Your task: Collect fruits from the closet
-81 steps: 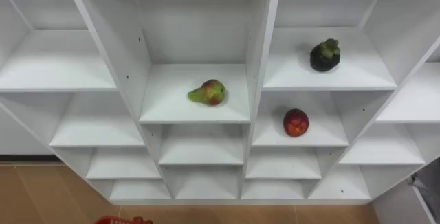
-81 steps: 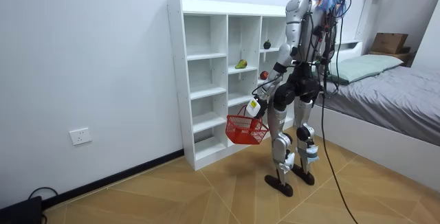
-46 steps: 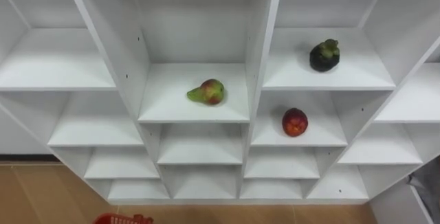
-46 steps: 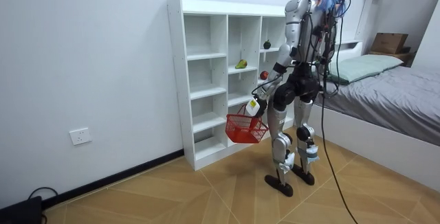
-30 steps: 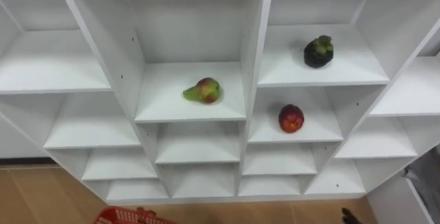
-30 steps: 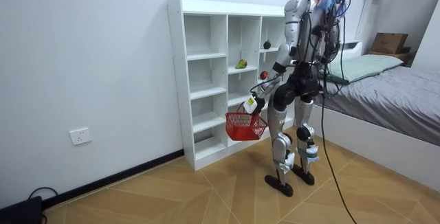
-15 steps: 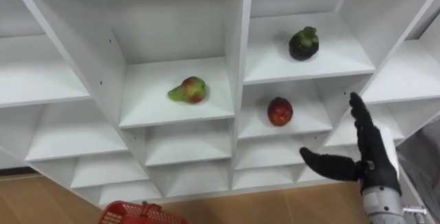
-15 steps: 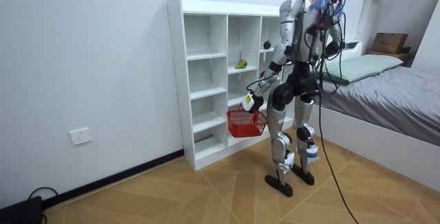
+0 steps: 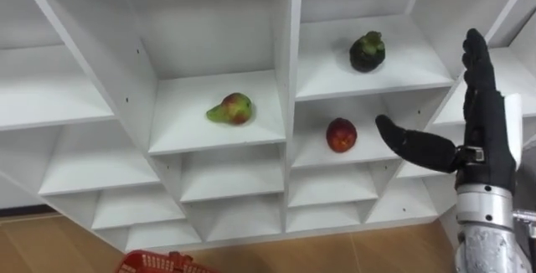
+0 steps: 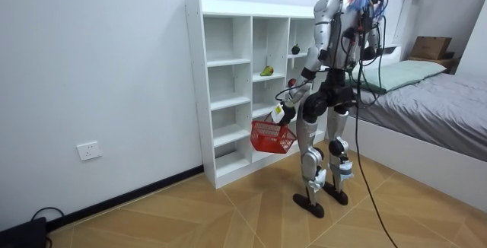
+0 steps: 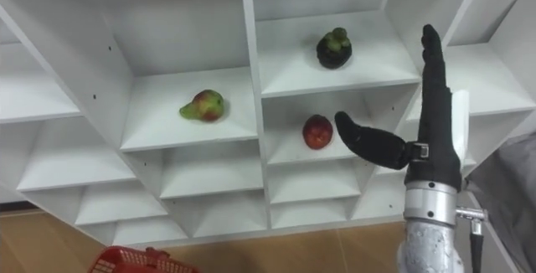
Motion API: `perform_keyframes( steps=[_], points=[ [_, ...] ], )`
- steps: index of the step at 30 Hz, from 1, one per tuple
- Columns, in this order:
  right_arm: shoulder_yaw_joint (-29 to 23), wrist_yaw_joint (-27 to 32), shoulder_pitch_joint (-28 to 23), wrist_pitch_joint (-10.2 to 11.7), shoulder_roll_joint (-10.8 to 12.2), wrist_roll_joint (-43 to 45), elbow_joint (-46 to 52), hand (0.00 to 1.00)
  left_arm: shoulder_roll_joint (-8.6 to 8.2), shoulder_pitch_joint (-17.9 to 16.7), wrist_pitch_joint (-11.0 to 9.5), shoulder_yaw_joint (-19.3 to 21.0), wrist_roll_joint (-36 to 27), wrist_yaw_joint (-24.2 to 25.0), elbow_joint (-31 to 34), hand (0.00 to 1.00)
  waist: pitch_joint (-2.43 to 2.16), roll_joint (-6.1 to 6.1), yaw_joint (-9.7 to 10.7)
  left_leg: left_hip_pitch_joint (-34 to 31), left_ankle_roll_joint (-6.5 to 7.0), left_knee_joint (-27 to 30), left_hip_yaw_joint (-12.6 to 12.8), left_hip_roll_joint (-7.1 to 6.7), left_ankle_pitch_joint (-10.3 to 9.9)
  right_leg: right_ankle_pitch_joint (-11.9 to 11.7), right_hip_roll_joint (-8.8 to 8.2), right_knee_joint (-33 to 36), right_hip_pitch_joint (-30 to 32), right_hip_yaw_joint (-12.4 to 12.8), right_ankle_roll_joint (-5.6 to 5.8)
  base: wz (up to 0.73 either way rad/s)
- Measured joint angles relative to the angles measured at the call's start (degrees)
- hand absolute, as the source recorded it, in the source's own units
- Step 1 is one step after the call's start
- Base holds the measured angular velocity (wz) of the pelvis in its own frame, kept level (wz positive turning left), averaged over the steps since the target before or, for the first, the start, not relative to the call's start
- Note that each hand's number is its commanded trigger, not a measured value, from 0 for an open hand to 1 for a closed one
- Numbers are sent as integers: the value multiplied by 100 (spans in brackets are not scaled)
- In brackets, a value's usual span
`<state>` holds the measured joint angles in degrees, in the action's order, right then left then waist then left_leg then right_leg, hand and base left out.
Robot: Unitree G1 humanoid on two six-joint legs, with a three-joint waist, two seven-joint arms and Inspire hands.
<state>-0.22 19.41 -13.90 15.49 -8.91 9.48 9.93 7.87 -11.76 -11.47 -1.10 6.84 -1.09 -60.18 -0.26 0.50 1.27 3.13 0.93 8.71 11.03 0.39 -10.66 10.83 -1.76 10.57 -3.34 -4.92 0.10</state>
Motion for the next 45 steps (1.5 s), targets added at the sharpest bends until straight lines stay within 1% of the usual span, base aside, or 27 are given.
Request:
perform_keyframes(
  steps=[4, 6, 9, 12, 13, 16, 18, 20, 21, 26, 32, 36, 41, 43, 45],
  points=[
    [111, 157, 128, 0, -15, 20, 106, 0, 12, 20, 0, -81, -13, -1, -1, 100, 28, -42, -1, -20, -3, 3, -5, 0, 5, 0, -2, 5, 35, -10, 0, 0],
    [184, 235, 146, 1, -69, 17, 245, 0, 11, 44, 3, -133, -14, 0, -6, 100, 43, -58, -26, -23, -3, -3, -15, -1, 5, 0, -2, -9, 46, -25, 0, 0],
    [188, 266, 219, 5, -110, 19, 281, 0, 9, 80, 3, -135, -12, 1, -42, 100, 43, -74, -33, -30, -4, -8, -19, -3, 5, -4, 0, -70, 36, -30, -4, 0],
    [189, 281, 279, 9, -244, 21, 274, 0, 10, 106, 4, -131, -36, 27, -62, 100, 47, -86, -60, -46, -4, -12, -20, -2, 5, -7, 1, -80, 17, -27, -2, 0],
    [188, 278, 294, 9, -250, 21, 269, 0, 10, 113, 5, -128, -36, 40, -62, 100, 50, -92, -65, -45, -5, -11, -20, -2, 5, -7, 1, -81, 17, -22, -2, 0],
    [186, 222, 394, 8, -250, 31, 168, 0, 15, 123, 28, -110, -32, 76, -57, 100, 69, -128, -76, -32, -6, -9, -37, -4, 7, -7, -1, -94, -11, -43, -2, 2],
    [185, 132, 402, 1, -251, 27, 37, 0, 32, 161, 45, -107, -32, 108, -50, 100, 99, -185, -83, 10, -7, -6, -67, -5, 7, -7, -6, -105, -67, -95, -2, 8],
    [184, 82, 404, -24, -252, 11, -34, 0, 49, 192, 66, -94, -29, 168, -50, 100, 111, -216, -122, 12, -6, -5, -93, -7, 7, -7, -11, -104, -63, -142, -2, 7],
    [183, 38, 406, -28, -253, 8, -34, 0, 54, 209, 82, -84, -25, 181, -49, 100, 107, -226, -155, -4, -6, -4, -93, -8, 7, -7, -12, -104, -67, -149, -2, 4],
    [182, -73, 454, -28, -263, 4, -34, 0, 73, 201, 133, -21, 19, 187, -29, 100, 72, -249, -177, -34, -8, 18, -191, -14, 9, -7, -17, -93, -83, -241, -2, 7],
    [169, -77, 819, -28, -389, 1, -70, 0, 93, 164, 192, -13, 74, 232, 160, 100, 52, -229, -184, -38, -10, 65, -296, -17, 10, -7, -20, -94, -149, -358, -2, 9],
    [126, -72, 1048, -29, -465, -15, -249, 0, 91, 100, 219, -13, 73, 247, 328, 100, 24, -270, -215, -19, -15, 76, -325, -17, 13, -7, -20, -93, -179, -387, -2, 4],
    [125, -72, 1057, -52, -464, -34, -251, 0, 89, 98, 237, -13, 64, 249, 357, 100, 46, -304, -304, -10, -15, 81, -335, -18, 13, -7, -21, -94, -204, -404, -2, 1],
    [124, -72, 1070, -57, -466, -142, -267, 0, 89, 98, 248, -13, 64, 261, 357, 100, 54, -318, -314, -8, -15, 86, -359, -19, 13, -7, -24, -95, -222, -454, -2, 6],
    [119, -73, 1226, -62, -483, -274, -482, 0, 89, 96, 281, -15, 64, 289, 353, 100, 65, -338, -311, -1, -18, 86, -366, -20, 15, -7, -25, -96, -229, -472, -2, 2]
  ],
)
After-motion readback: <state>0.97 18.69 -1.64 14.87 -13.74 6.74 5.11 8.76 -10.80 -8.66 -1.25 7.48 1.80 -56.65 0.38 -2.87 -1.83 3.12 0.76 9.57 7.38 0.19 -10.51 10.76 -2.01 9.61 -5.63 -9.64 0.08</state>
